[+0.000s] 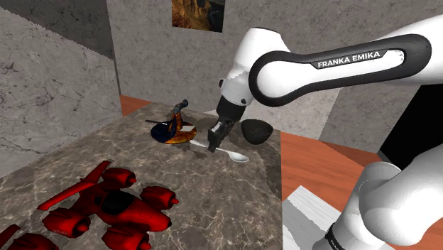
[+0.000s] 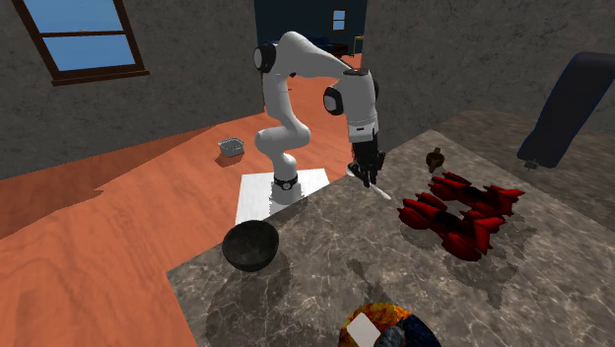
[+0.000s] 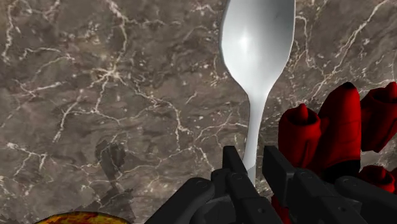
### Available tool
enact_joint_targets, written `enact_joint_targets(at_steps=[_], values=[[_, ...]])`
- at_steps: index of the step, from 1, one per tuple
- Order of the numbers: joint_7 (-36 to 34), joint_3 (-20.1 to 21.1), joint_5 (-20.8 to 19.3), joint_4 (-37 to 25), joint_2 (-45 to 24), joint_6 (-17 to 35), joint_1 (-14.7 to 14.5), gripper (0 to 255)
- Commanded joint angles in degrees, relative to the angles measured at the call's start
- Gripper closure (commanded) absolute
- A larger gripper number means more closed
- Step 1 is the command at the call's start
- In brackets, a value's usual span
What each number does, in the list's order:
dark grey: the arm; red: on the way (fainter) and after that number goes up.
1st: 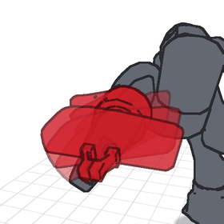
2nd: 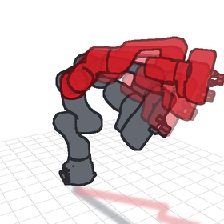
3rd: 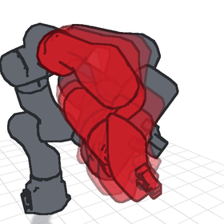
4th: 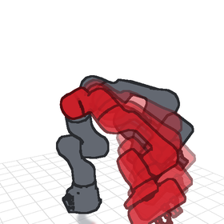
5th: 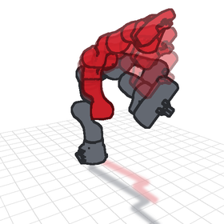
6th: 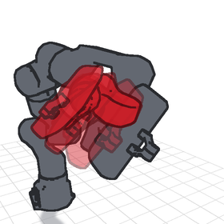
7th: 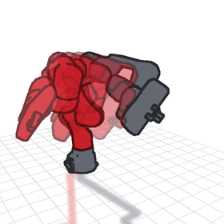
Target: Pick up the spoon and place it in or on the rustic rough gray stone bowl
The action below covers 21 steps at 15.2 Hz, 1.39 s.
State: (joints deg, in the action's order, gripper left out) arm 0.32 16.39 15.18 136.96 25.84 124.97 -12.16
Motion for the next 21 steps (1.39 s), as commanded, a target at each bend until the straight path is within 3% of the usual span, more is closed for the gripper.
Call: enact_joint_targets(at_steps=[1,11,21], values=[[1.4,-1.3,-0.2,-0.2,0.5,-1.0,0.5,255],[16.0,-12.7,-2.5,-1.0,-0.2,-3.8,5.5,255],[29.8,-23.3,-4.3,-8.5,-7.0,-7.0,10.4,255]])
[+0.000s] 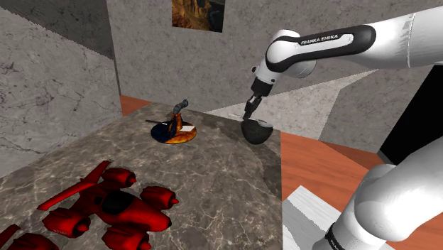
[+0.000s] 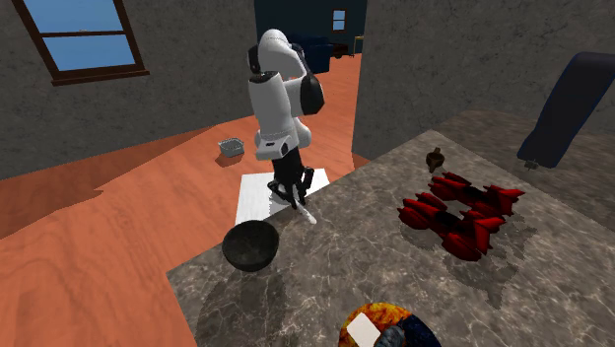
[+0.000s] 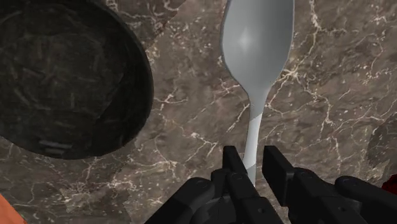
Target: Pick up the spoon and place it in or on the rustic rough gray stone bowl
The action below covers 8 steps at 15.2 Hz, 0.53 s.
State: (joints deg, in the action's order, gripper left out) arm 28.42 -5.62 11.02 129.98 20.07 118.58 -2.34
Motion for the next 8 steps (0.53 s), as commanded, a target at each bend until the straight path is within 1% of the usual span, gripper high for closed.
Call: enact_joint_targets(at_steps=[1,8], values=[[3.1,-2.2,-0.1,-2.6,-2.2,-1.0,1.0,255],[12.6,-8.7,1.0,-12.1,-10.5,-4.2,3.9,255]])
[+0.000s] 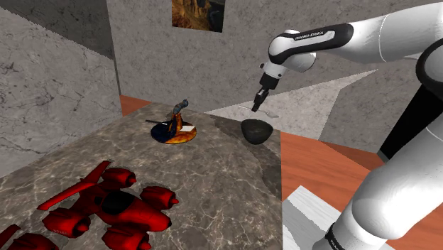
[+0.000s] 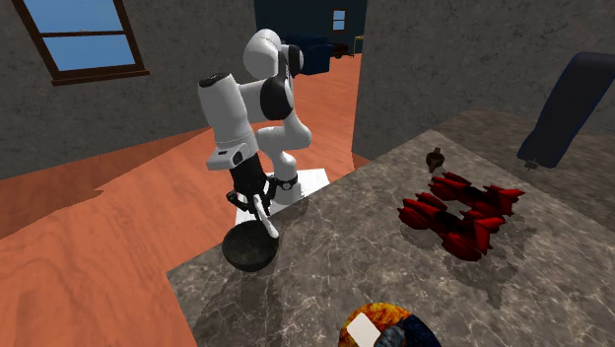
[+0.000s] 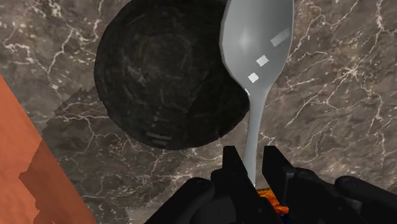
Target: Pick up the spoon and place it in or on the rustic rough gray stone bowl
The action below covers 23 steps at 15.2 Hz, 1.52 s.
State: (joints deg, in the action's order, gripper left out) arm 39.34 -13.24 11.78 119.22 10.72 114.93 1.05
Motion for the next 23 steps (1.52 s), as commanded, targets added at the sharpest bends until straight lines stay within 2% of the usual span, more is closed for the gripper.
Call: enact_joint_targets(at_steps=[1,17,23], values=[[3.4,-2.1,0.7,-3.4,-2.9,-1.3,1.1,255],[7.0,-2.2,3.2,5.3,-6.1,10.1,0.9,255],[7.0,-2.2,3.2,5.3,-6.1,10.1,0.9,255]])
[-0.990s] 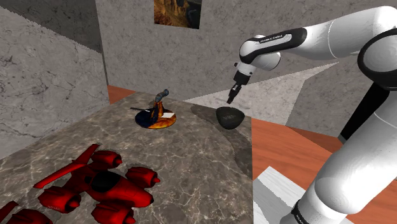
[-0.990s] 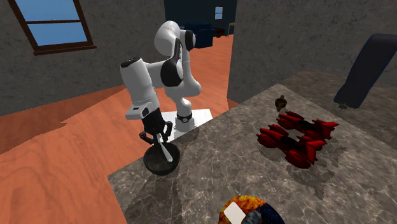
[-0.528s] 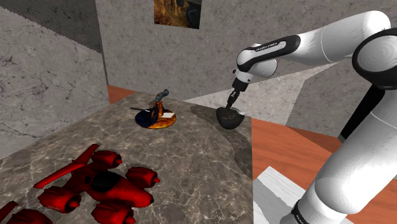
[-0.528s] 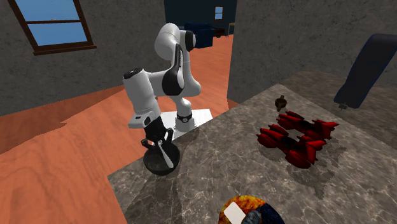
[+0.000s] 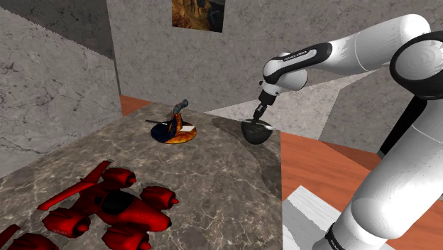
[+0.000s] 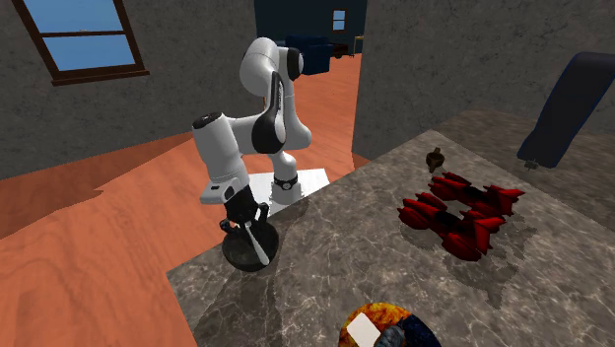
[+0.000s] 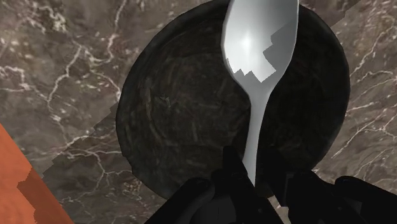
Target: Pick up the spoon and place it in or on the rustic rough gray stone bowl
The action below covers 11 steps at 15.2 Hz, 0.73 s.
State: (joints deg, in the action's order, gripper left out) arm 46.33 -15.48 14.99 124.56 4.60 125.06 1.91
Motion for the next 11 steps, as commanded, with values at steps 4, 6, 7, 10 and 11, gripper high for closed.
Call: enact_joint_targets(at_steps=[4,6,7,10,11], values=[[0.0,0.0,0.0,0.0,0.0,0.0,0.0,0],[0.0,0.0,0.0,0.0,0.0,0.0,0.0,0],[0.0,0.0,0.0,0.0,0.0,0.0,0.0,0],[-0.7,-0.3,-1.1,-1.9,1.8,-3.6,0.4,0],[-1.0,-0.4,-1.6,-3.0,2.5,-5.4,0.6,0]])
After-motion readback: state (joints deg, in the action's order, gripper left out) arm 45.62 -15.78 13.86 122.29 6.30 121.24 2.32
